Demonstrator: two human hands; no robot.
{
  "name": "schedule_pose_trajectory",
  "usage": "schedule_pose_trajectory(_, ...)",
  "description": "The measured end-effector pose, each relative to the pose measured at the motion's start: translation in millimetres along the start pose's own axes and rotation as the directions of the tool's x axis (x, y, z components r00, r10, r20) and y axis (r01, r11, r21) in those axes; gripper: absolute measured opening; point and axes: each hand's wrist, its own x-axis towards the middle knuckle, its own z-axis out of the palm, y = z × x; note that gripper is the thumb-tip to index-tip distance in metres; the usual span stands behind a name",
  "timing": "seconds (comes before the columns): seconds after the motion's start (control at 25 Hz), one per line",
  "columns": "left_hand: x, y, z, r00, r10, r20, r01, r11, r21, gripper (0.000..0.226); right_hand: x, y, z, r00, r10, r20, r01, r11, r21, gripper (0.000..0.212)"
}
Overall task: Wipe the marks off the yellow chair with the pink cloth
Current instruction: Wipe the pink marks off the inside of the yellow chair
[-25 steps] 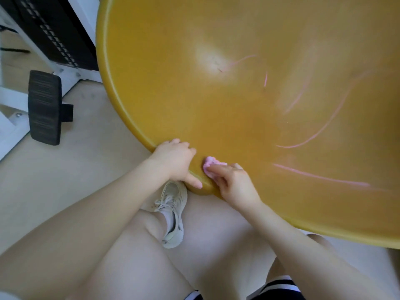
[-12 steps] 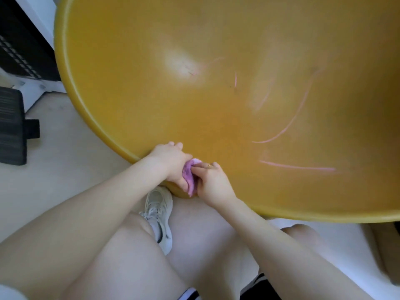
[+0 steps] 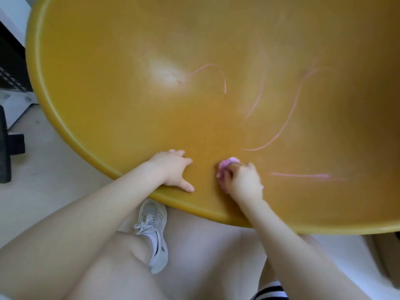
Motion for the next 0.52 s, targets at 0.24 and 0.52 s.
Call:
schedule_pose_trajectory(0.24, 39.1, 12.1, -8.4, 0.998, 0.02, 0.062, -0.023, 0.999, 0.04, 0.113, 27.1, 15.0, 8.1, 0.975, -0.195, 0.103, 0.18, 0.975, 0.133, 0.024)
schedule_pose_trajectory(0.52, 47.3, 5.7, 0.1, 0.998, 0.04, 0.048, -0.038, 0.998, -0.056, 0.119, 75.8, 37.3, -1.1, 0.994, 0.107, 0.017, -0.105, 0.989, -0.107, 0.02)
